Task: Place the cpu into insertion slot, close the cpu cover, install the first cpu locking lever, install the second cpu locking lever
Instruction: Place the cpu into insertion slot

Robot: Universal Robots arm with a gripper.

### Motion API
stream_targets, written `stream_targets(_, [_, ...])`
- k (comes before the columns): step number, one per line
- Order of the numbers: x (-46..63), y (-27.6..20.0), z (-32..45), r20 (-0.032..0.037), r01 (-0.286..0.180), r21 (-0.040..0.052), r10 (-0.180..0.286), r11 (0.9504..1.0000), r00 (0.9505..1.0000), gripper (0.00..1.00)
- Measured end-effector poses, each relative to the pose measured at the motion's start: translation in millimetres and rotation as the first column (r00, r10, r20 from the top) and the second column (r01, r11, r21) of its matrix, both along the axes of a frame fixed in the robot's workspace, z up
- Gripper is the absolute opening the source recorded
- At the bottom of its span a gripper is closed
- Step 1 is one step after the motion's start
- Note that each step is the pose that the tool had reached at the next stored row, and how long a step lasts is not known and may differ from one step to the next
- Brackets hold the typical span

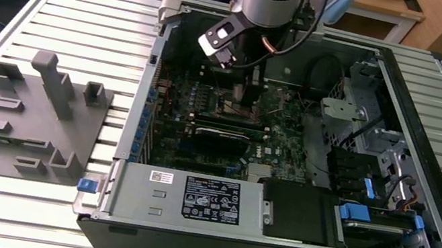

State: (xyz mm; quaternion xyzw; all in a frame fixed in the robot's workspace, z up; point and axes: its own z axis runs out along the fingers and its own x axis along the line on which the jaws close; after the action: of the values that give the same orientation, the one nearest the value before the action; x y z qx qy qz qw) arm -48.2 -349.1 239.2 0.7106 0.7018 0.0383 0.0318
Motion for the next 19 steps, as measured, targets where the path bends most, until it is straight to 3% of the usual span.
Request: stream_targets(19, [-1.2,1.6,-2.5,0.0,0.0,0.0,0.0,1.0,1.0,0.54])
